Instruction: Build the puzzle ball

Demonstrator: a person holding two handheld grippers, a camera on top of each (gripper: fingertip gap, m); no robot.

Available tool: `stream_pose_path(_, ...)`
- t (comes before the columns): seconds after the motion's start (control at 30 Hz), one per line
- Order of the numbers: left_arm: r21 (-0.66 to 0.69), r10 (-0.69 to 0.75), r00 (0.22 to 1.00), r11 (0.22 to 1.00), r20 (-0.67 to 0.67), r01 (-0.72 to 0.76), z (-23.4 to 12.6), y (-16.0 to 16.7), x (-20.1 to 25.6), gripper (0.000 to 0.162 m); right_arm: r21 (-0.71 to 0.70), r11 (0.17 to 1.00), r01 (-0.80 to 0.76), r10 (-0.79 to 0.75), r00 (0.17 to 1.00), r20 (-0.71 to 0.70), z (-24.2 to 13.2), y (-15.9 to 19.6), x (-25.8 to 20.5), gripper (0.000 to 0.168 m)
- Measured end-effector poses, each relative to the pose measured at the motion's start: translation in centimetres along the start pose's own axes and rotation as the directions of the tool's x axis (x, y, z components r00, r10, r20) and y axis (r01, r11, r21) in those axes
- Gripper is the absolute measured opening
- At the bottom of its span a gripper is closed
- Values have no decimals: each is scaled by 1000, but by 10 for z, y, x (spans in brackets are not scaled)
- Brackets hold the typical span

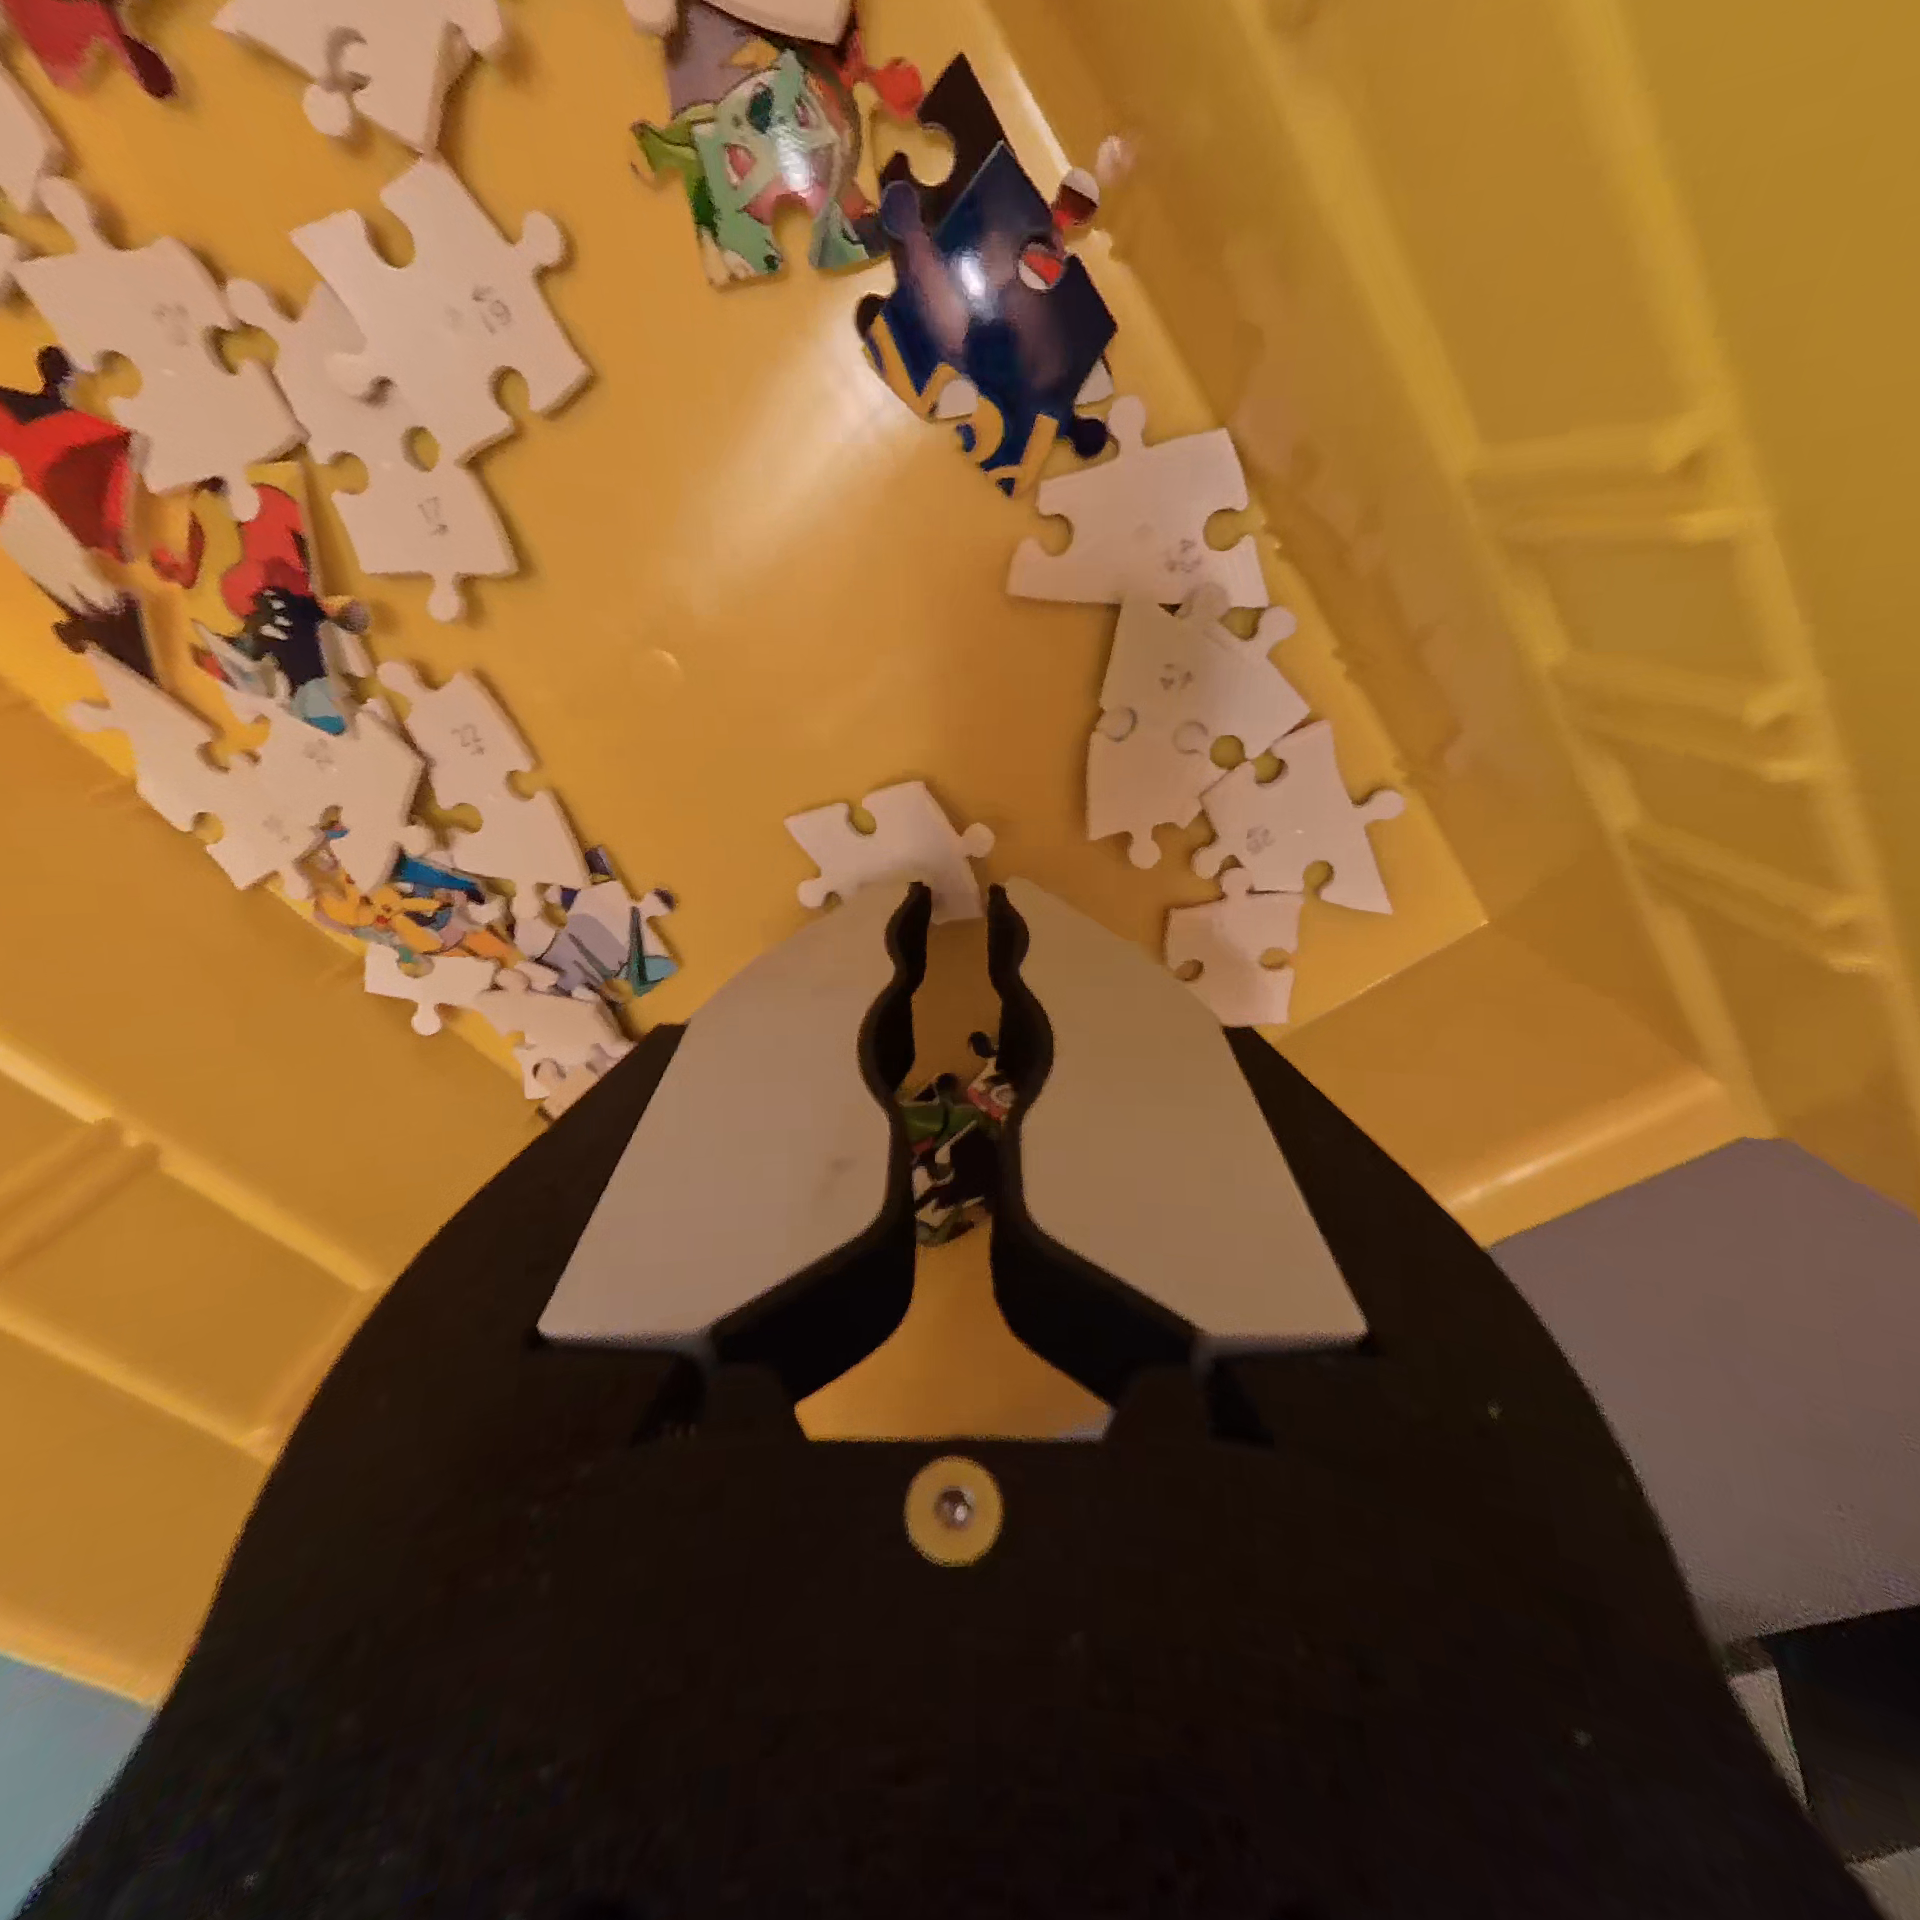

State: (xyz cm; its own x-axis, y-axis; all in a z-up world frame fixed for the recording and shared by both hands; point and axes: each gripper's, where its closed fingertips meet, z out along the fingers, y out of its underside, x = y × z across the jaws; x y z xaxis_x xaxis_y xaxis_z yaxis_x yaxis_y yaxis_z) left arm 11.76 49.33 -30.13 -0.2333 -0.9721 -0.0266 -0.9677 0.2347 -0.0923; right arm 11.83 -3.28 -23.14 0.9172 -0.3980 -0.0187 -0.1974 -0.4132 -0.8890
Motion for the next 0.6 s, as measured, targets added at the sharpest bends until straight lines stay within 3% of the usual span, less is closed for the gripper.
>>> stream_pose_path(0.13, 134, -20, 1000, 991, -5, 21, -23, -12, -11, 23, -3, 1000, 5, -5, 1000, -7, -2, 0, 1, 45)
stream_pose_path(0.23, 195, 115, 993, 974, 22, -117, -30, -18, -14, 32, 0, 1000, -3, 3, 1000, -10, -1, -1, 2, 45)
stream_pose_path(0.33, 149, 349, 935, 923, 68, -355, -19, -13, -8, 43, 2, 1000, 2, -2, 1000, -4, 1, -3, 0, 45)
stream_pose_path(0.43, 41, 495, 864, 865, 96, -500, -4, -6, -6, 47, -11, 1000, 12, -12, 1000, 4, 3, -2, -3, 45)
stream_pose_path(0.5, -52, 544, 834, 839, 91, -542, 6, 2, -11, 49, -12, 1000, 16, -16, 1000, 6, 3, -3, -4, 45)
stream_pose_path(0.6, -40, 517, 856, 856, 27, -516, 11, 0, -7, 41, -12, 1000, 18, -18, 1000, 1, 1, -3, -5, 45)
